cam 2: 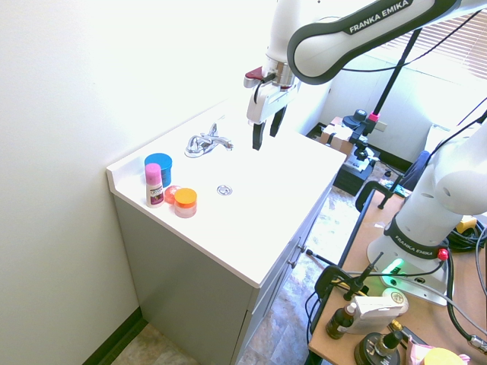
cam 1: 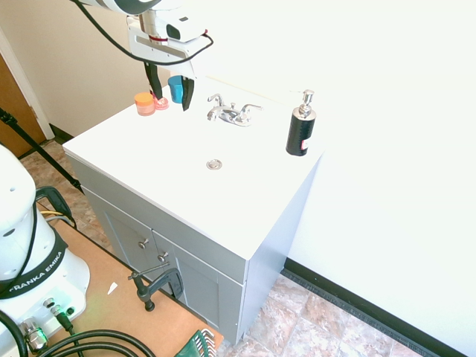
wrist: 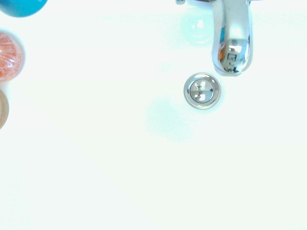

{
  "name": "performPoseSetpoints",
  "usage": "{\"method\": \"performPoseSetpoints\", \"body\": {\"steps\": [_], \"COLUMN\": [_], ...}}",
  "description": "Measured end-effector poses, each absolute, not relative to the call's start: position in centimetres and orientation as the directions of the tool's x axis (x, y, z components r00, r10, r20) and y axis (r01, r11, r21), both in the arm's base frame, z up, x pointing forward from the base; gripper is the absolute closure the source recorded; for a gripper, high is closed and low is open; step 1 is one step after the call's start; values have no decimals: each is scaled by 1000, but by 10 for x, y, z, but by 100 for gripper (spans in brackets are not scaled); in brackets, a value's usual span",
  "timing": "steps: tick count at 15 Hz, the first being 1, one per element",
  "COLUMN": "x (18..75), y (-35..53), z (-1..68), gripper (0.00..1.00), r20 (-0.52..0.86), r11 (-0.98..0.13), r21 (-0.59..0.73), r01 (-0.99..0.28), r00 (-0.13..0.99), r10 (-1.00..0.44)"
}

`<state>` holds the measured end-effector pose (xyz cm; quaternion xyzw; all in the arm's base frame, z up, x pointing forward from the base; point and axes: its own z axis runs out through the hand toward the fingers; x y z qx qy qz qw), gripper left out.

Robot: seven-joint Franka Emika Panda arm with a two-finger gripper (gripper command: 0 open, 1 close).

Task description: Turn off the hot water

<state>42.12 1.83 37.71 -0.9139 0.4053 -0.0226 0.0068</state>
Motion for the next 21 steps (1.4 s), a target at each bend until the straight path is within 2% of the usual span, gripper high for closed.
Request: {"method": "performPoseSetpoints", "body": {"steps": [4, 9, 11, 21], "x": [430, 476, 495, 553], "y": [24, 41, 41, 63], "z": [379, 381, 367, 302], "gripper": [0, 0, 0, 0], "r20": [97, 372, 442, 597], "r11": [-676, -649, -637, -647], "r21": [-36, -21, 4, 100], "r01": [-736, -760, -771, -756], "r00": [671, 597, 572, 566], "r10": [-735, -711, -690, -569]}}
